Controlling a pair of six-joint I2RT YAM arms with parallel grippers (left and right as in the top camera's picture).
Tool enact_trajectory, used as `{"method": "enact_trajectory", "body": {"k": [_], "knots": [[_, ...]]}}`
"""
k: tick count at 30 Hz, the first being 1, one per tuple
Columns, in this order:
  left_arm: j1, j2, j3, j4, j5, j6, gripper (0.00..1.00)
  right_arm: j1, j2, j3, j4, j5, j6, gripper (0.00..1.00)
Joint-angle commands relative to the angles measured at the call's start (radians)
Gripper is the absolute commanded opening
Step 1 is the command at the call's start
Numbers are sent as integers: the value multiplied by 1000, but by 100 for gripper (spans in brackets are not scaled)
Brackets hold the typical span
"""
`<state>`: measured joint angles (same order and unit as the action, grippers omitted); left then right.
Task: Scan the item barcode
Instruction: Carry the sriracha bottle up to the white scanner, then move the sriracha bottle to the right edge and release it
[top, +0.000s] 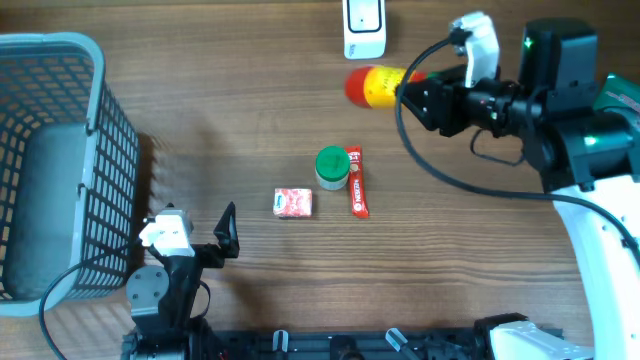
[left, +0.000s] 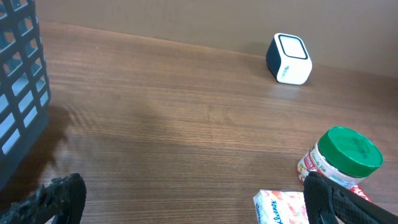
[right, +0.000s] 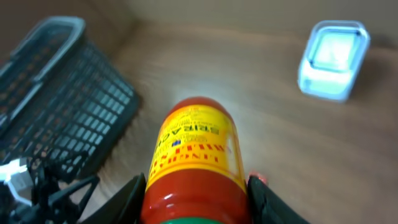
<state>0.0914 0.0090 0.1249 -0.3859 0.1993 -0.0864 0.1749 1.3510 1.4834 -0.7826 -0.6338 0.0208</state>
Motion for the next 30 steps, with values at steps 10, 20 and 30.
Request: {"method": "enact_trajectory", "body": {"k": [10, 20, 30], "knots": [[-5, -2, -10, 3, -7, 19, 100, -13, 271, -93, 657, -378, -67, 36], [-5, -2, -10, 3, -7, 19, 100, -66, 589, -93, 1336, -312, 203, 35], [-5, -2, -10, 3, -7, 19, 100, -70, 932, 142, 1608, -206, 353, 36]]}}
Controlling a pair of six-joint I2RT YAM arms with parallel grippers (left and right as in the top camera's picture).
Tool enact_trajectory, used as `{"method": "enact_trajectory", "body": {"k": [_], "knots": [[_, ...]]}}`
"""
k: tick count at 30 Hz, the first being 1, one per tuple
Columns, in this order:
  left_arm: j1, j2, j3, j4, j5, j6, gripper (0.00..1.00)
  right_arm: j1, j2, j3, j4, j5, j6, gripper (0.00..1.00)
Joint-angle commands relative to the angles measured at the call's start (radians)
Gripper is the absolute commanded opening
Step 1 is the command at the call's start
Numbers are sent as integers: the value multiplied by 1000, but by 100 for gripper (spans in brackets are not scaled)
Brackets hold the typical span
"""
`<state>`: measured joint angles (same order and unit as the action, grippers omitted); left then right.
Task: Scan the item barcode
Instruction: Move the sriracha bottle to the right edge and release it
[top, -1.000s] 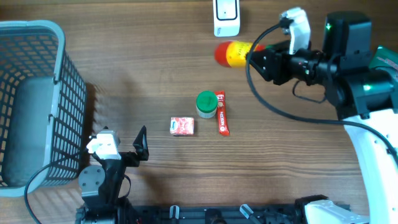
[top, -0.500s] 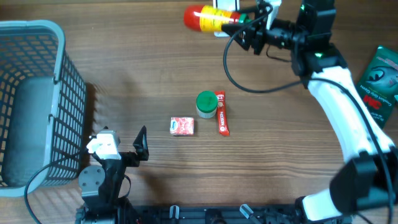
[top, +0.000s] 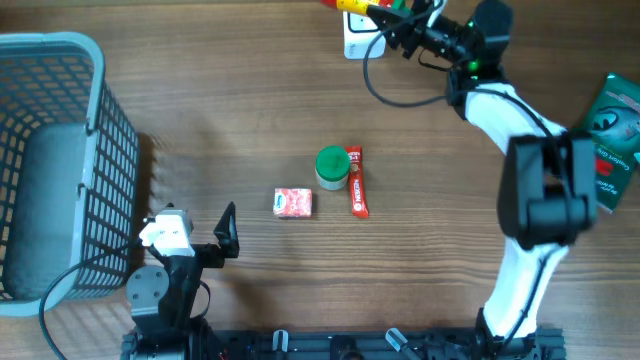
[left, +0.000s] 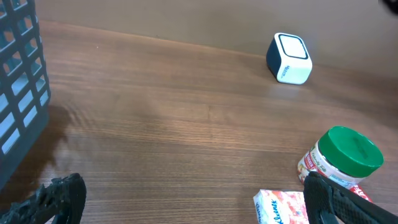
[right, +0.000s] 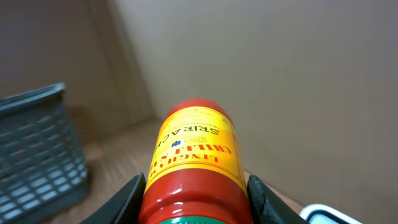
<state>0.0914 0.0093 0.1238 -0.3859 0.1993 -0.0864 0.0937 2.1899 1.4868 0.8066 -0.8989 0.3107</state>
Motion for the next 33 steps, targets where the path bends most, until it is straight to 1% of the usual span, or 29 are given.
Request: {"method": "enact_trajectory", "body": {"k": [1, 4, 8, 10, 13, 16, 18, 21, 23, 24, 30, 33], "knots": [[-5, -3, -9, 3, -7, 19, 100, 12, 126, 183, 18, 64, 68, 36], [-5, -3, -9, 3, -7, 19, 100, 13, 231, 315, 7, 95, 93, 36], [-5, -3, -9, 3, -7, 19, 100, 13, 319, 418, 0, 116, 124, 36], [-5, -3, -9, 3, -7, 19, 100, 16, 343, 445, 0, 117, 145, 36], [-5, -3, -9, 3, -7, 19, 100, 24, 350, 447, 0, 117, 142, 37], [-5, -3, -9, 3, -7, 19, 100, 21, 350, 449, 2, 90, 168, 38], [-5, -3, -9, 3, -7, 19, 100, 9, 350, 461, 1, 43, 201, 38], [-5, -3, -9, 3, -7, 19, 100, -21, 349, 491, 1, -114, 265, 41], [-5, -3, -9, 3, -7, 19, 100, -43, 349, 511, 1, -203, 343, 42], [-5, -3, -9, 3, -7, 19, 100, -57, 348, 519, 1, -238, 396, 47], [-5, -3, -9, 3, -7, 19, 100, -159, 309, 535, 29, -429, 635, 48], [-5, -3, -9, 3, -7, 19, 100, -208, 275, 535, 35, -492, 689, 48]]}}
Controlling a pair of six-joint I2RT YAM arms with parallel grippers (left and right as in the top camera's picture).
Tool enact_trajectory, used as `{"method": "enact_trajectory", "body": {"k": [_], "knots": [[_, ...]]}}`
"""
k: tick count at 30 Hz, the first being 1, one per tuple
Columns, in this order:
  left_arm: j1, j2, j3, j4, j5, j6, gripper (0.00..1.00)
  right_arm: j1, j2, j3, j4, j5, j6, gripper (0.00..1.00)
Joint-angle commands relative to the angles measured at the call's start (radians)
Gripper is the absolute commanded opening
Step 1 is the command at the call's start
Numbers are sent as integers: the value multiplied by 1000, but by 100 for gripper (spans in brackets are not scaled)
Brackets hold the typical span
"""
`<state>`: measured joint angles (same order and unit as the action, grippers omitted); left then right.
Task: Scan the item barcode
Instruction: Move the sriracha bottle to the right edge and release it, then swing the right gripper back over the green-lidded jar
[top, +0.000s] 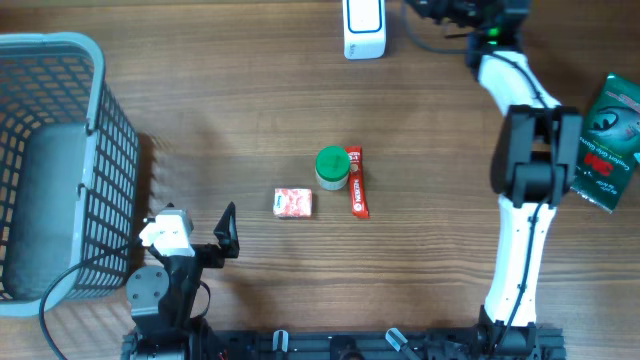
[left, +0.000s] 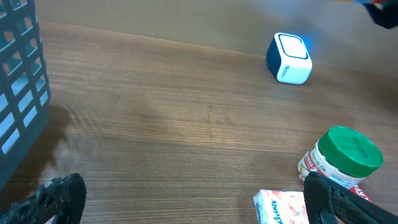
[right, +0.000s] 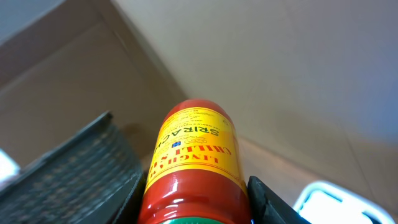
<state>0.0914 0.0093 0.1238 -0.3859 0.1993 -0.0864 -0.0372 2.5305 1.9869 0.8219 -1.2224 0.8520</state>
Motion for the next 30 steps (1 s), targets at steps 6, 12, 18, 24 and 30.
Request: {"method": "enact_trajectory", "body": {"k": [6, 12, 18, 24, 30], "knots": [[-5, -3, -9, 3, -7, 19, 100, -250, -82, 34, -189, -184, 90, 51], [-5, -3, -9, 3, -7, 19, 100, -453, -82, 35, -851, 152, -287, 52], [-5, -3, -9, 3, -7, 19, 100, -580, -82, 34, -1263, 610, -555, 53], [-5, -3, -9, 3, -7, 19, 100, -679, -82, 34, -1321, 678, -577, 53], [-5, -3, -9, 3, -7, 19, 100, -731, -93, 35, -1408, 736, -581, 57]]}}
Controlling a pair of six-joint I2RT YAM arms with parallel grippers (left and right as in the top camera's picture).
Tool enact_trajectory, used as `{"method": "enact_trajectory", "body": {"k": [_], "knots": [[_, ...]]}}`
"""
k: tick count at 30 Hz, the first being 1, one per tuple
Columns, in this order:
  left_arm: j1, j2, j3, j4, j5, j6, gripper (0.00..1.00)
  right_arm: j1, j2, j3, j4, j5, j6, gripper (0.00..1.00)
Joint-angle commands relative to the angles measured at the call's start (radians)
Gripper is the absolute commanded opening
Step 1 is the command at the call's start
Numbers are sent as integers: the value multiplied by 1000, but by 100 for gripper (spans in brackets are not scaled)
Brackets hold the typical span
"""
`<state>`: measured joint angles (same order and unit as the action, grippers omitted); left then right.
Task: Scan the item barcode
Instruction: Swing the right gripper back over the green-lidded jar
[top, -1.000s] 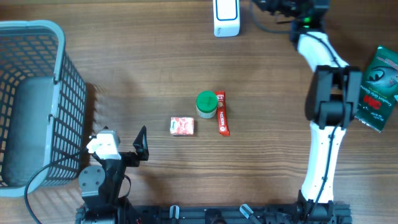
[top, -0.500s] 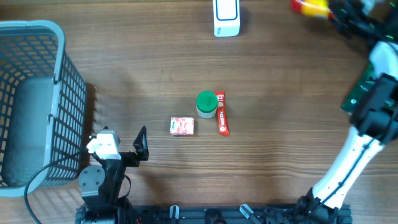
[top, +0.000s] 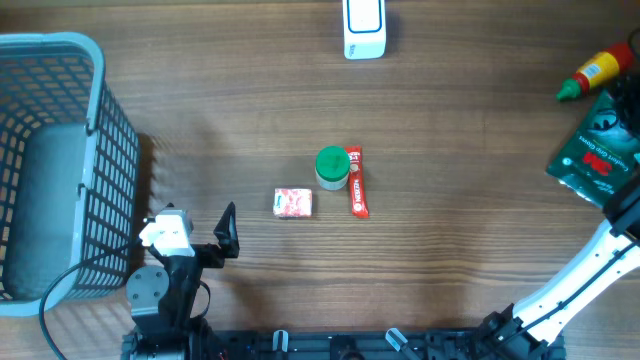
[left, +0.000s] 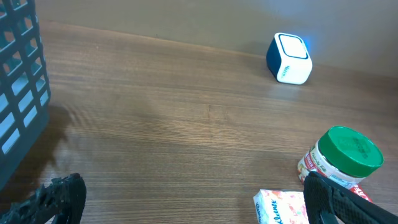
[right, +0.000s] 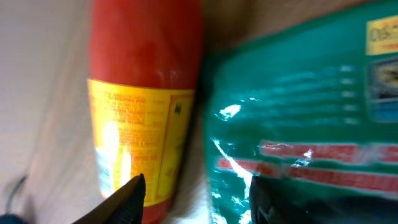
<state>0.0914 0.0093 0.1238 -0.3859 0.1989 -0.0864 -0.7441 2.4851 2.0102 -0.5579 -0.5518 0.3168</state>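
Observation:
The sriracha bottle (top: 595, 72), red and yellow with a green tip, lies on the table at the far right. It rests beside a green packet (top: 597, 155). In the right wrist view the bottle (right: 143, 93) fills the left and the packet (right: 298, 112) the right. My right gripper (right: 196, 199) is open just over them and holds nothing. The white scanner (top: 364, 27) stands at the far edge and shows a blue glow in the left wrist view (left: 289, 58). My left gripper (top: 228, 232) rests open near the front left.
A green-lidded jar (top: 332, 167), a red stick packet (top: 357, 182) and a small tissue pack (top: 293, 203) lie mid-table. A grey wire basket (top: 60, 150) stands at the left. Part of the right arm (top: 625, 215) crosses the right edge.
The right gripper has let go of the sriracha bottle. It was held up near the scanner; now it lies at the right edge beside the green packet, which has shifted slightly.
My right gripper first held the bottle just right of the scanner. Then it held it over the scanner at the far edge, then higher, with the scanner glowing blue. Now the bottle lies released at the far right. The left arm never moved.

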Motion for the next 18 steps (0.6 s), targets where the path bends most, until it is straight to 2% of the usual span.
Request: {"method": "enact_trajectory", "body": {"k": [1, 6, 13, 15, 18], "knots": [[-5, -3, -9, 3, -6, 19, 100, -23, -58, 11, -41, 67, -63, 59], [-5, -3, -9, 3, -6, 19, 100, 16, -181, 11, -90, 130, -80, 67], [-5, -3, -9, 3, -6, 19, 100, 163, -481, 11, -118, 135, -54, 69], [-5, -3, -9, 3, -6, 19, 100, 229, -571, 11, -154, 157, -37, 84], [-5, -3, -9, 3, -6, 19, 100, 340, -687, 11, -228, 239, 42, 91]]}}
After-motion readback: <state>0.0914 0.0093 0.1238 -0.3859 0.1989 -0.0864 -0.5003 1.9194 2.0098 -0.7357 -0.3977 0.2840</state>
